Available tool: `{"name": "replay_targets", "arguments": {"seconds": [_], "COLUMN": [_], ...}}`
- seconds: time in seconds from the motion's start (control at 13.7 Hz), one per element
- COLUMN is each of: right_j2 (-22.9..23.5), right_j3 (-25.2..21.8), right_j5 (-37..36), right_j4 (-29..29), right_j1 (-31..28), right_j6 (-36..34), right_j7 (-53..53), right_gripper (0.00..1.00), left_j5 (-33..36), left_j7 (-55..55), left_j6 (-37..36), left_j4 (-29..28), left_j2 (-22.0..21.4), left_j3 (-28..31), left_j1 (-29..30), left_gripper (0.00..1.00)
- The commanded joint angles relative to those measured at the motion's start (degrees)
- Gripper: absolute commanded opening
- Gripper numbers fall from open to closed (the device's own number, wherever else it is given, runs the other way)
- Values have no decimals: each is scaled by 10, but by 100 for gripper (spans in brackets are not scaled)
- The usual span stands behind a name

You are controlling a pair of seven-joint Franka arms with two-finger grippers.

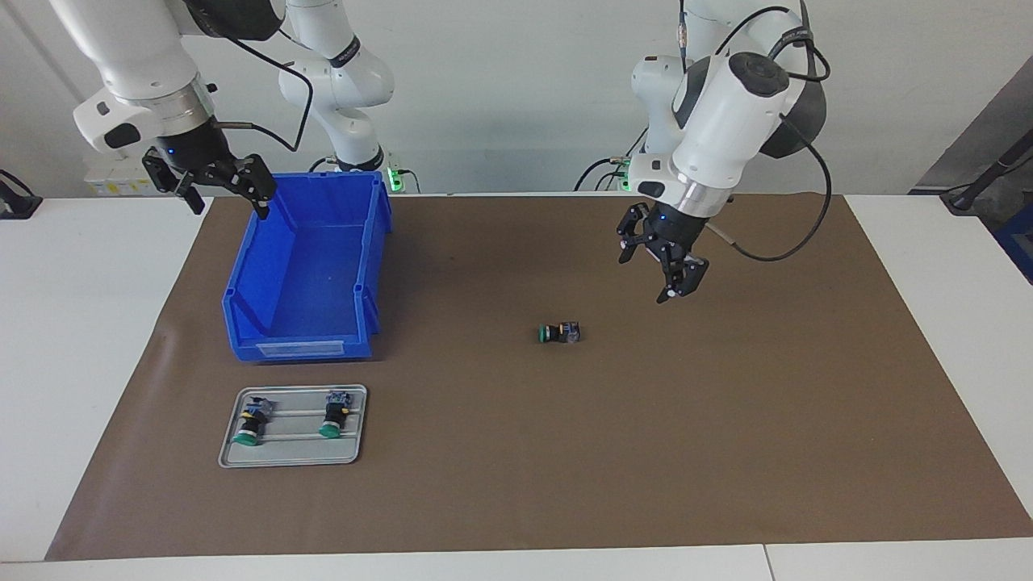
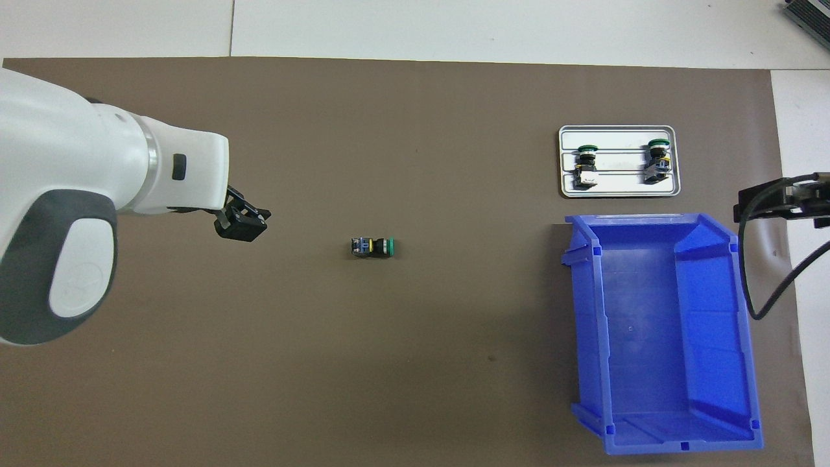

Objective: Place and press button with both arms
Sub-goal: 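Reach the left gripper toward the part lying mid-table, then grasp the part with the left gripper and lift it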

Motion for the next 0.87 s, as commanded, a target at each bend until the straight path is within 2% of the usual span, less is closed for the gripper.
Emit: {"name": "replay_targets", "arguments": {"seconds": [0.0, 0.36, 0.8], "right_j2": [-4, -4, -4], "right_j3": [2, 2, 2], "right_j5": [14, 14, 14], "right_j4": [-3, -3, -3], "right_j1": [-5, -5, -5], "right_j6": [-7, -7, -7], "right_j7": [-16, -16, -16], "right_gripper": [100, 100, 100], "left_j5": [-1, 14, 34], "left_j7": [31, 89, 76], "left_j6": [76, 98, 143], "left_j4": [-25, -61, -59], "left_j2": [21, 28, 93], "left_j3": [10, 11, 15], "left_j1": [-21, -35, -86], "left_gripper": [100, 100, 100]}}
